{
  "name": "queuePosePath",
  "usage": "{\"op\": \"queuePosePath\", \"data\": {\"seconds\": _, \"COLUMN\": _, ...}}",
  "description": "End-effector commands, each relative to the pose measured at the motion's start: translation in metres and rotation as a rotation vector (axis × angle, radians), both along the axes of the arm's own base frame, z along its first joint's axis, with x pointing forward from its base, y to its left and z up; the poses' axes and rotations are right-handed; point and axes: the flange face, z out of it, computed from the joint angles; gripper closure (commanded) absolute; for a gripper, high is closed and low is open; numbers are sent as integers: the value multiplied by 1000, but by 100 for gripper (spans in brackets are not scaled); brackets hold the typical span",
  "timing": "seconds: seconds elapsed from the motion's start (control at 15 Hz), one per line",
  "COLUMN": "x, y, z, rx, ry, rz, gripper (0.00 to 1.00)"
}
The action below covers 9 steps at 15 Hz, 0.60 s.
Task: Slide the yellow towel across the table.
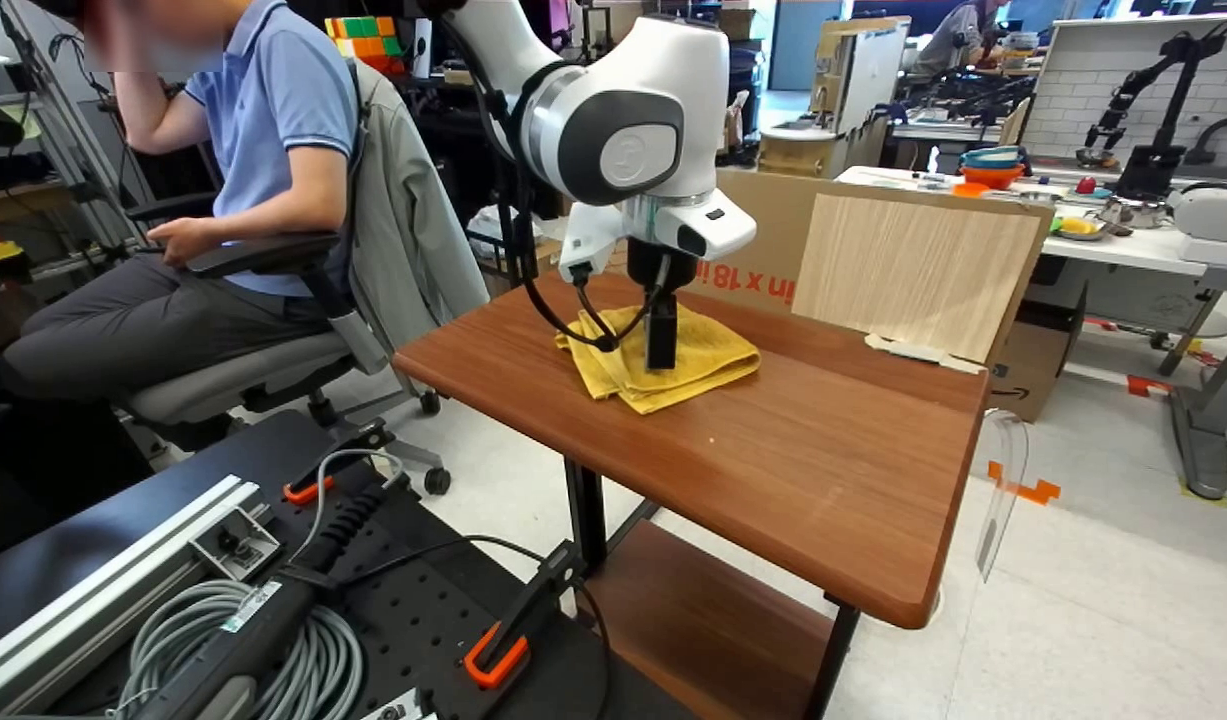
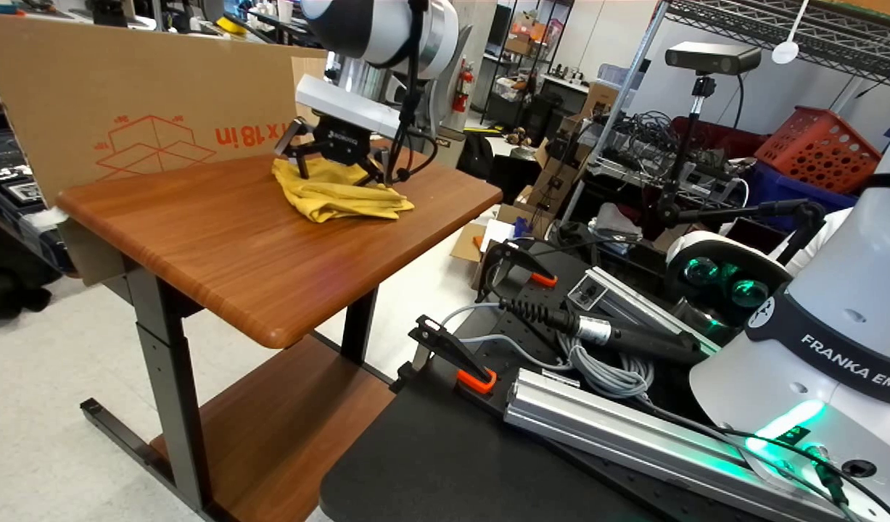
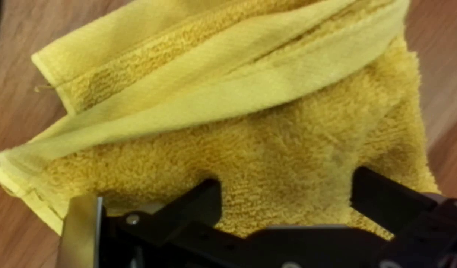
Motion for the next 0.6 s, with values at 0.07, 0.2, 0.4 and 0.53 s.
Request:
{"op": "queuePosePath", "data": {"seconds": 0.07, "x": -24, "y": 82, "z": -18, "rx": 85, "ry": 15, "rz": 169, "gripper": 0}}
{"op": "queuePosePath", "data": {"seconds": 0.2, "x": -25, "y": 112, "z": -21, "rx": 135, "ry": 17, "rz": 205, "gripper": 0}}
{"op": "queuePosePath", "data": {"seconds": 0.4, "x": -13, "y": 132, "z": -19, "rx": 194, "ry": -12, "rz": 189, "gripper": 0}}
{"op": "queuePosePath", "data": {"seconds": 0.53, "x": 6, "y": 123, "z": -19, "rx": 199, "ry": -59, "rz": 138, "gripper": 0}}
